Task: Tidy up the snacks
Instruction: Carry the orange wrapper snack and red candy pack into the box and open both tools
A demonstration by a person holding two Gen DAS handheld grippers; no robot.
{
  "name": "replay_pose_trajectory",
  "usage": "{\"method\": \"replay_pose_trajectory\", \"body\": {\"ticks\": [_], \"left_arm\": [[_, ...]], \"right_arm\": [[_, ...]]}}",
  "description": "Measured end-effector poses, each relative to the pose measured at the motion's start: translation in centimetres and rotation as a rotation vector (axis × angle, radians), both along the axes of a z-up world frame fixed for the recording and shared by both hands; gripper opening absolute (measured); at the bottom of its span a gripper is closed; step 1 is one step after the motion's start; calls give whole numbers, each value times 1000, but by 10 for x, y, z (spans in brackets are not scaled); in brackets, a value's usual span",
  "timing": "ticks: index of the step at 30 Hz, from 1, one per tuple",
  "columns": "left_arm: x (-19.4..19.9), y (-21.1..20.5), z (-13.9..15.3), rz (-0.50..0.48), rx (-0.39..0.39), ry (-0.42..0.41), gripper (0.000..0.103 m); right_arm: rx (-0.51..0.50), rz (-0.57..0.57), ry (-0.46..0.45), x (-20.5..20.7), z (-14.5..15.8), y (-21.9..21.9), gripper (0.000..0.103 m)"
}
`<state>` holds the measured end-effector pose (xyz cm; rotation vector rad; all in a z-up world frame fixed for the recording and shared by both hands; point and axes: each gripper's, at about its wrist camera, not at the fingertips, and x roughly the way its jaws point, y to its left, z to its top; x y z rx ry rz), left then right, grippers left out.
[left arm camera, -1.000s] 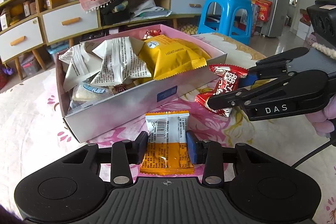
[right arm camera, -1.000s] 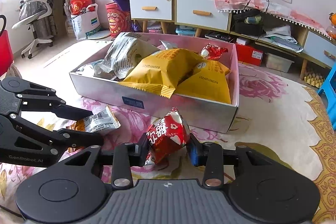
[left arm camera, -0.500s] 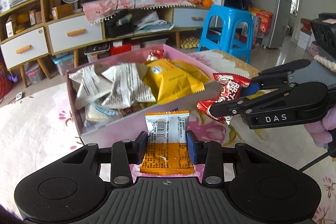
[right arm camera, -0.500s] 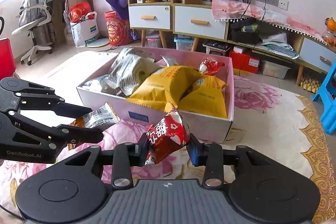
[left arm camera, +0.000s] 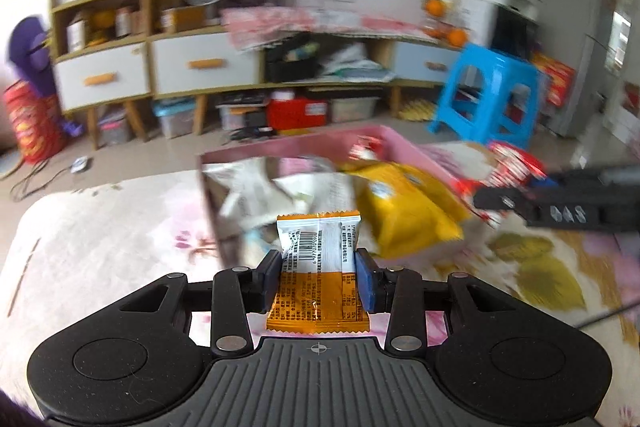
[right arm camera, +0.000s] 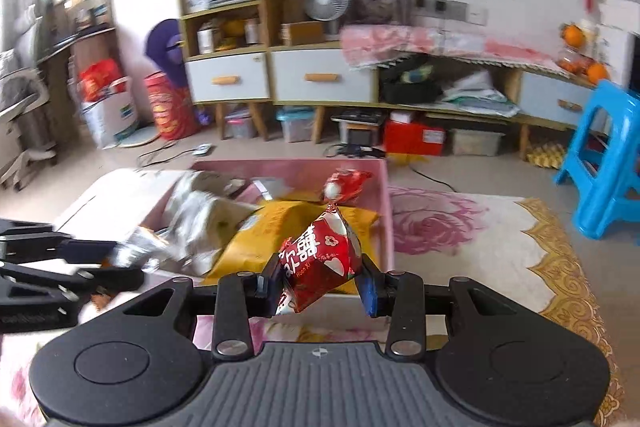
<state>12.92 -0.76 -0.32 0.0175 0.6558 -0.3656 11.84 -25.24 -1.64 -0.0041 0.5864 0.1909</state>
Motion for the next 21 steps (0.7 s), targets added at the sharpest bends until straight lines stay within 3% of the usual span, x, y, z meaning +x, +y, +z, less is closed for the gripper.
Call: {"method": "replay_pose_trajectory", "body": {"ticks": [5, 13, 21], "left_arm": [[22, 13, -6, 107, -33, 45, 36], [38, 8, -19, 130, -22, 49, 36], [44, 13, -25, 144, -61, 36, 37]], "right_arm": [[8, -43, 24, 10, -11, 3, 30], [65, -52, 58, 25, -19, 8, 30], [112, -59, 93, 34, -27, 9, 33]]}}
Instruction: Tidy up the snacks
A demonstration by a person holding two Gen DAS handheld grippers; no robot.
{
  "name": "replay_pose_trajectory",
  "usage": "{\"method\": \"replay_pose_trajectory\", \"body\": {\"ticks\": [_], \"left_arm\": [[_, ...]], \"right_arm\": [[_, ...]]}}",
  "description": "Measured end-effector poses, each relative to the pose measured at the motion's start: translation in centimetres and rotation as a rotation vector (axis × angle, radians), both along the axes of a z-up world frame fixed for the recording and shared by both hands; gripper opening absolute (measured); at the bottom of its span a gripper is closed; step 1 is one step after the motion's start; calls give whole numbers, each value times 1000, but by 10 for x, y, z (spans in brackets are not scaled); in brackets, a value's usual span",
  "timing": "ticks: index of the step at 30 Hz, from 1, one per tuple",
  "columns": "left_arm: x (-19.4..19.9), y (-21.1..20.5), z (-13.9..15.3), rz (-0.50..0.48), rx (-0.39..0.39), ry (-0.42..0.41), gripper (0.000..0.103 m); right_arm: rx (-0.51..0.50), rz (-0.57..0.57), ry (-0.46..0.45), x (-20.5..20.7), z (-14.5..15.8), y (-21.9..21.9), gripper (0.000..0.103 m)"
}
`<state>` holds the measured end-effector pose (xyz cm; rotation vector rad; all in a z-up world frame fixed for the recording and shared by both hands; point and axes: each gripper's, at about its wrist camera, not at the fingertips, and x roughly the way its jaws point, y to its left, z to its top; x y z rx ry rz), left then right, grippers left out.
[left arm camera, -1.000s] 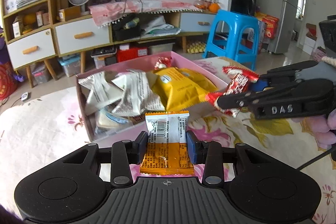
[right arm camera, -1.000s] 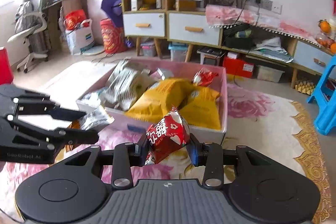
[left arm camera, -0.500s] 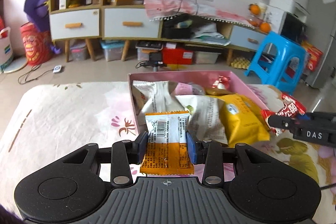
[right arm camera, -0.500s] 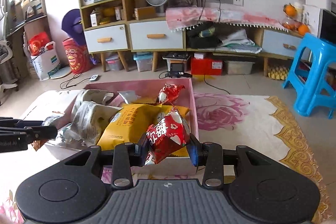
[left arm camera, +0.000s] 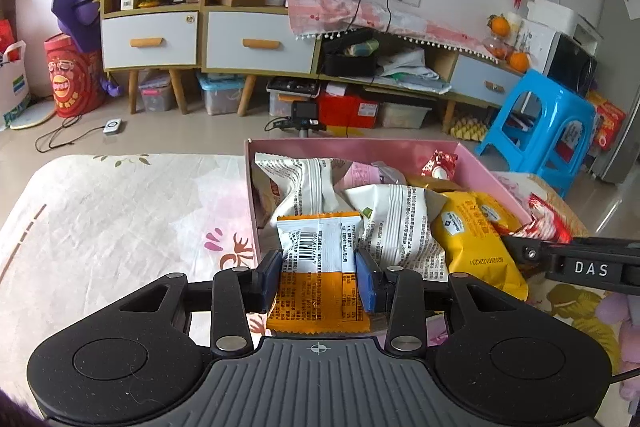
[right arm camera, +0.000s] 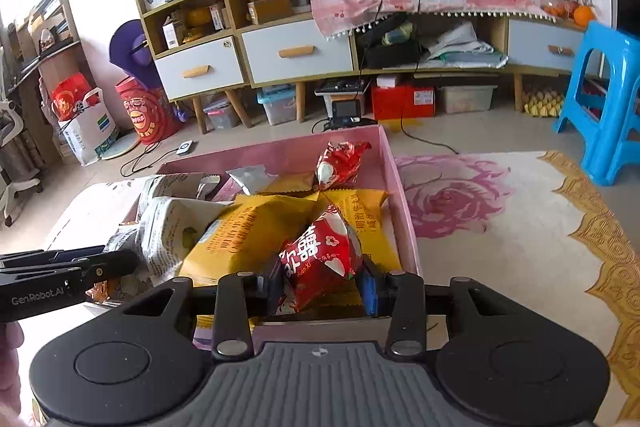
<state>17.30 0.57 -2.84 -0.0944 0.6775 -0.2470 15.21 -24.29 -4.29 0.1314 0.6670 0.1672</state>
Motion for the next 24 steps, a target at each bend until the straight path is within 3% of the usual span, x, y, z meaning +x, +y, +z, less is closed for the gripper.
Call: {"method": "replay_pose_trajectory", "body": {"ticks": [2, 5, 9, 15, 21, 24], "left_arm": [[-1, -1, 0, -7, 8, -13, 38], [-5, -3, 3, -24, 14, -31, 40], [-8, -5, 8, -34, 4, -37, 61], [-14, -8, 12, -29, 21, -13, 78], [-34, -3, 21, -4, -1, 43, 89], [-46, -1, 27, 6, 26, 63, 92]], "right_arm": [[6, -4, -3, -1, 1, 0, 35], [16, -7, -23, -5, 7, -1, 54], [19, -14, -45, -8, 15, -3, 73], [3, -26, -55, -16, 24, -7, 80], [-10, -24, 2, -39, 20, -13, 86], [-60, -20, 13, -52, 25, -12, 89]]}}
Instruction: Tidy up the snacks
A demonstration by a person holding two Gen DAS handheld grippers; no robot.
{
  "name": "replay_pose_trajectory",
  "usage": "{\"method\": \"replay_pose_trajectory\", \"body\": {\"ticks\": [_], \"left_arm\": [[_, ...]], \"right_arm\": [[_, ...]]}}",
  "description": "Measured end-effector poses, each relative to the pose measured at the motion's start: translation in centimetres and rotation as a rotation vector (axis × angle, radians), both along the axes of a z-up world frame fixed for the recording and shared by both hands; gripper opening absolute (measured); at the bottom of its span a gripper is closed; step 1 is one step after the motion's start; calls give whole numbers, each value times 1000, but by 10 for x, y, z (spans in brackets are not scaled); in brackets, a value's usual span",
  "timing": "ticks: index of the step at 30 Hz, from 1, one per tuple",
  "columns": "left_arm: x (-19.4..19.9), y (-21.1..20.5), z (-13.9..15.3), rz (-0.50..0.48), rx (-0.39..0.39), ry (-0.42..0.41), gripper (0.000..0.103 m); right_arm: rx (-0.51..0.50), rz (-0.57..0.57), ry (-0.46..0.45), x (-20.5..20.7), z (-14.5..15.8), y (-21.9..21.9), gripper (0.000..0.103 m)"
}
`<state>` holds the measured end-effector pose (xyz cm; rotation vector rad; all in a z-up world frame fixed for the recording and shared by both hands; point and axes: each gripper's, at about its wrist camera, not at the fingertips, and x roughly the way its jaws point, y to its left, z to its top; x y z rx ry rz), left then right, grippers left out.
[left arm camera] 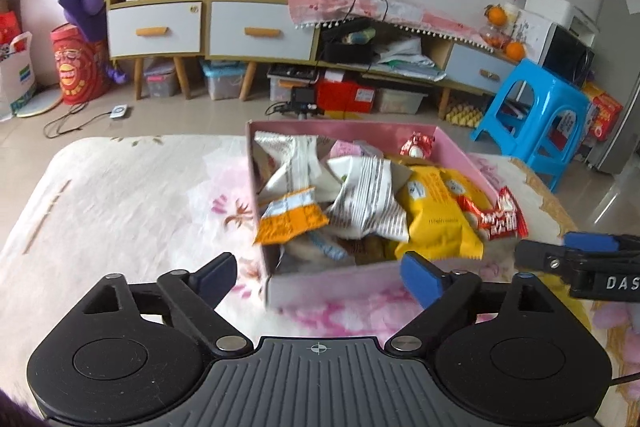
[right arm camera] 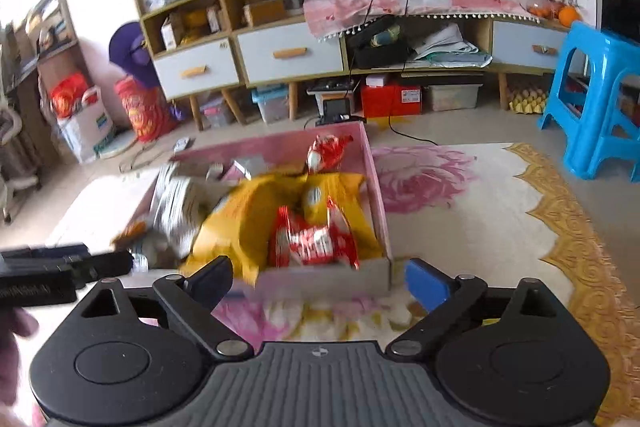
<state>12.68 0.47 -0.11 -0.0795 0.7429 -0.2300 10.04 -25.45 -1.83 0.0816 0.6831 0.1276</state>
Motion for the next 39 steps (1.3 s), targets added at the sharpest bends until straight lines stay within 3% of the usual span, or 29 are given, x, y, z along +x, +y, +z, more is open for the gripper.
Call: {"method": "replay_pose_trajectory", "body": {"ticks": [10, 14, 20, 26, 39], "left_arm": [[-46, 8, 19, 105, 57, 85, 96], [-69, 8, 28, 134, 79, 79, 101], [-91, 9, 42, 154, 92, 78, 103], [-99, 1, 51, 153, 136, 54, 103], [-104, -9, 56, 136, 125, 31, 103]], "right_arm": [[44, -94, 122, -40, 21, 4, 95], [-26, -95, 110, -58, 34, 21, 95], [-55, -93, 117, -78, 37, 32, 95], [-115, -79, 100, -84, 39, 43, 95], [-134, -79, 26, -94, 52, 44, 95]]}}
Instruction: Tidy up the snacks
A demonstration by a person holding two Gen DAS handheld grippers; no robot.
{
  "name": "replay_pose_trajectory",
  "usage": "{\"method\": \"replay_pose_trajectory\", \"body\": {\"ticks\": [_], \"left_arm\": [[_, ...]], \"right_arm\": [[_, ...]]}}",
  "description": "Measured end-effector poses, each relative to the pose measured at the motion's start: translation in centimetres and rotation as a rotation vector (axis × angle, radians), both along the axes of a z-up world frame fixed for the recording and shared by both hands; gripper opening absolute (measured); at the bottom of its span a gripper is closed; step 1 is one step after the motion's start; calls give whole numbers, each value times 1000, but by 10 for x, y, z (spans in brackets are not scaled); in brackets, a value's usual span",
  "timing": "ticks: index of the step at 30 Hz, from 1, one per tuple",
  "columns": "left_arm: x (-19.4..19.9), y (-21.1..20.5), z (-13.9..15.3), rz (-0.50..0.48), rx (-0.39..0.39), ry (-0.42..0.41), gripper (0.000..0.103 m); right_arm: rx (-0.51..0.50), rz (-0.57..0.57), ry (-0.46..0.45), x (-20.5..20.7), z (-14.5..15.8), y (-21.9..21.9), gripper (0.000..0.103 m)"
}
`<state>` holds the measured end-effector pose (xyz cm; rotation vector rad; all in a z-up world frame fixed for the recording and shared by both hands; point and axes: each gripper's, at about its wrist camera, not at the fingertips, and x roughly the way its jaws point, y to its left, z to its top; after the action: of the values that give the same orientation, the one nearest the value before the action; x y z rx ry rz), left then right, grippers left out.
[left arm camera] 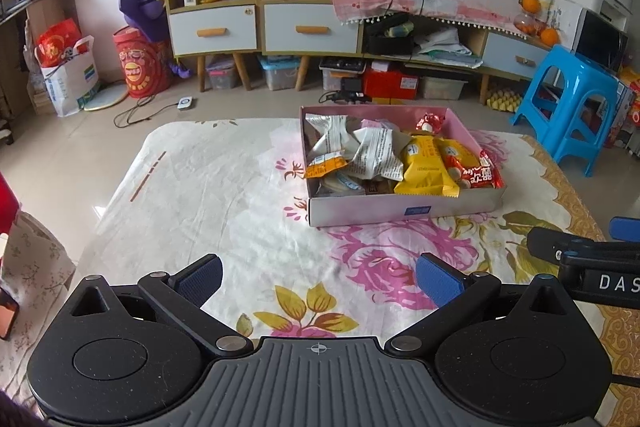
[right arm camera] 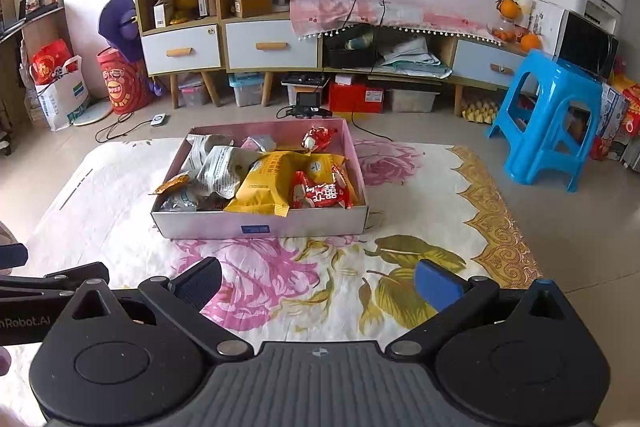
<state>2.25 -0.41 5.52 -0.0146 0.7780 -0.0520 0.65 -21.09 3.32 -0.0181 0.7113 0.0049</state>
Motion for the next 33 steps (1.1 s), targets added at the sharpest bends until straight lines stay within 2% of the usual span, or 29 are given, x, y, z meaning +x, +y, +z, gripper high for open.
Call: {"method": "replay_pose_trajectory", "body": {"ticks": [33], "left_arm": [[-1, 1, 1, 13, -13, 2, 103]], "right_arm": [[0, 2, 20, 0, -4, 5, 95]]}}
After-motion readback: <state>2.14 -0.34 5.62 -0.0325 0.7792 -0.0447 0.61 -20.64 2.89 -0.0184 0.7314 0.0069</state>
